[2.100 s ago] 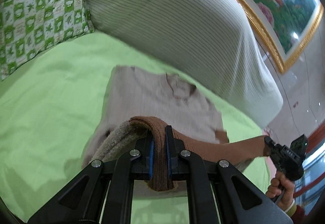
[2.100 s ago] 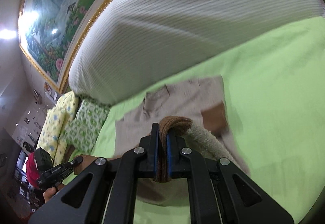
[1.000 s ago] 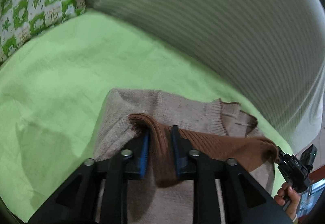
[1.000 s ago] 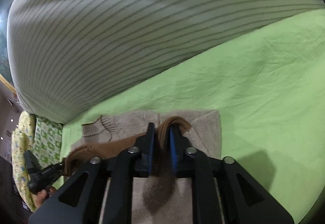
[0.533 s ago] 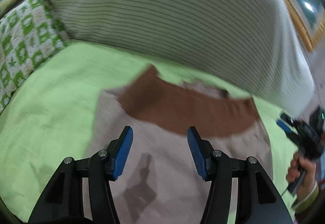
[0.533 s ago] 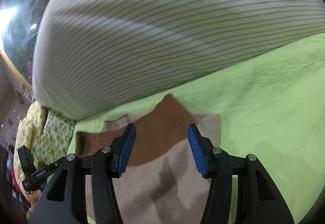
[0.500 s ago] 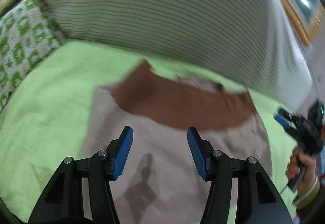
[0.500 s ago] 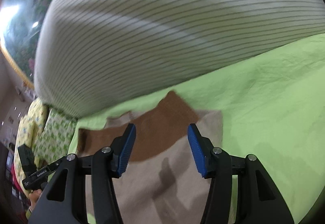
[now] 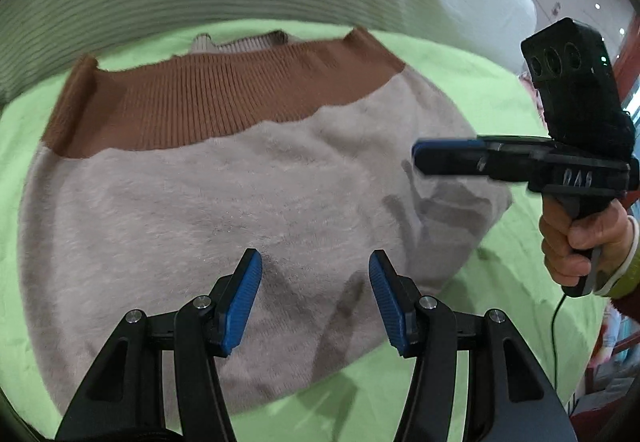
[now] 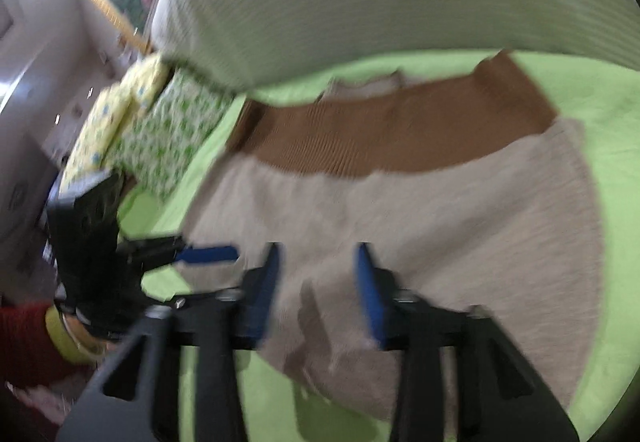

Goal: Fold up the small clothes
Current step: 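Lift the hem with both grippers and fold it toward the collar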

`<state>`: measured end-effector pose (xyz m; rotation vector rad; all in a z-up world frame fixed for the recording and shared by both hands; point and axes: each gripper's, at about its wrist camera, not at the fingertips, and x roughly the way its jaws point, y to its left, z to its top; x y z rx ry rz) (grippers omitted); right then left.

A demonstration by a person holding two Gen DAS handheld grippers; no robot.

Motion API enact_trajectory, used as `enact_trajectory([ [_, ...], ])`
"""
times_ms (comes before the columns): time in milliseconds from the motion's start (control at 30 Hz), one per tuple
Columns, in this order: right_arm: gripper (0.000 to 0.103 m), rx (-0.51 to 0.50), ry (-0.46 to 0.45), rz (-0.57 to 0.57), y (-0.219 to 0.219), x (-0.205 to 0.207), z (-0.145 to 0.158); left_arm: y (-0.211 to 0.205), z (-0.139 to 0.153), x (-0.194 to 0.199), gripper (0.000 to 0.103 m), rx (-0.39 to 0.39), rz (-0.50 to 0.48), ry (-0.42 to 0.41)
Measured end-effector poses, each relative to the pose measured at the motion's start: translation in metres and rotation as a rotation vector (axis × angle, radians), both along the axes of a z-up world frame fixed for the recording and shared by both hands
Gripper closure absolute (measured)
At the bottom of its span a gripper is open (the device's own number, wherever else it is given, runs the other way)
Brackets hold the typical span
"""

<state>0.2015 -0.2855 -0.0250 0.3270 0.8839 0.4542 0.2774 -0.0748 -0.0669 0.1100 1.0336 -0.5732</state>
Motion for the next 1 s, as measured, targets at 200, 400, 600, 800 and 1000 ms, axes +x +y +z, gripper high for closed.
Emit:
enact_trajectory([
  [200, 0.086, -0.137, 0.034, 0.008, 0.008, 0.03, -0.025, 0.006, -0.023, 0.037, 0.053, 0.023, 0.07, -0.002],
  [400, 0.089, -0.151, 0.01, -0.1, -0.014, 0.068, -0.027, 0.02, -0.018, 0.08, 0.058, 0.008, 0.158, -0.023],
  [600, 0.091, -0.183, 0.012, -0.291, -0.05, 0.097, -0.025, 0.048, -0.021, 0.129, 0.062, 0.036, 0.316, -0.025],
  [800, 0.103, -0.162, 0.024, -0.489, -0.094, 0.101, -0.025, 0.072, -0.019, 0.154, 0.078, 0.068, 0.451, -0.055],
  [1000, 0.098, -0.127, -0.029, -0.443, -0.081, 0.09, -0.007, 0.083, -0.002, 0.142, 0.073, -0.009, 0.531, -0.065],
])
